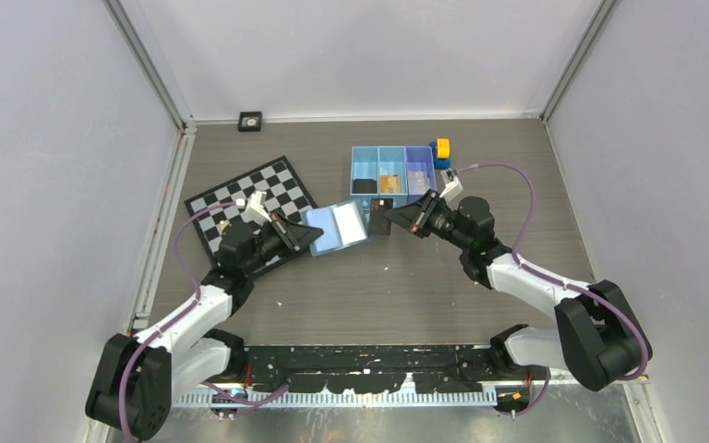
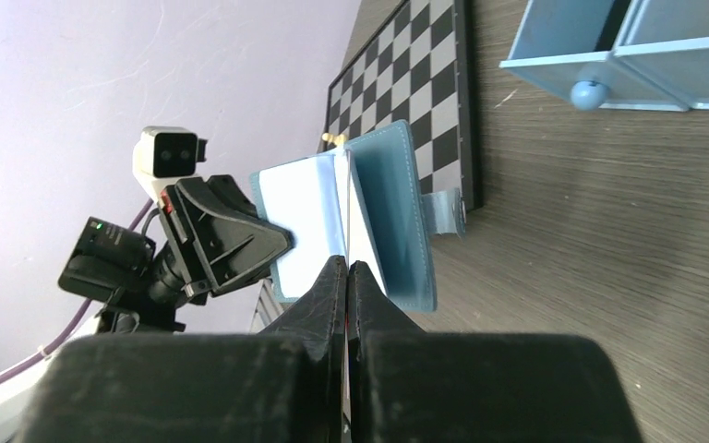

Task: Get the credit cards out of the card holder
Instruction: Place the credit card in the storage box.

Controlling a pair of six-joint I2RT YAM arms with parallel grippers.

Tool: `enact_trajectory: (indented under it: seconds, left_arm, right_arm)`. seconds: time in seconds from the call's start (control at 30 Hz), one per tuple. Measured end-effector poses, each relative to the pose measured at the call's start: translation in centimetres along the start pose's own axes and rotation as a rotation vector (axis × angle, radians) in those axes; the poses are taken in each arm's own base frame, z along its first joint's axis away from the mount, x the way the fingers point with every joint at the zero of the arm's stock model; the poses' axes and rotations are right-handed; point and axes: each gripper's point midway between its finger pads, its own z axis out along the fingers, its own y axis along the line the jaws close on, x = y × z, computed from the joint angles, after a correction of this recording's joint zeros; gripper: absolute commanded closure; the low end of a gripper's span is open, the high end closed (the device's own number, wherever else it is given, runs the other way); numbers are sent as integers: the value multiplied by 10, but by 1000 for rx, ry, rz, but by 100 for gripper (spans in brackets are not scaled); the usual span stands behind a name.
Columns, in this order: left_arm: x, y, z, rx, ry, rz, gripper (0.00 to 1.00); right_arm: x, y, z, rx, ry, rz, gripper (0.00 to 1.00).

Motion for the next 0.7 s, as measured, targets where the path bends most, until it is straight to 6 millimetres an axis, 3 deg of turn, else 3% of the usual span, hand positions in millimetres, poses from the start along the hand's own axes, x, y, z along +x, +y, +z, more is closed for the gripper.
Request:
enact_trajectory:
  seconds: [0.43,0.7]
  left_arm:
    - [10,37,0,-172,36,-12,100]
    - [14,50,4,-228,69,-15,100]
  right_arm:
    - [3,-28,-5,137,3,-31,99]
    - [-26,-26,29,212,20,-53,100]
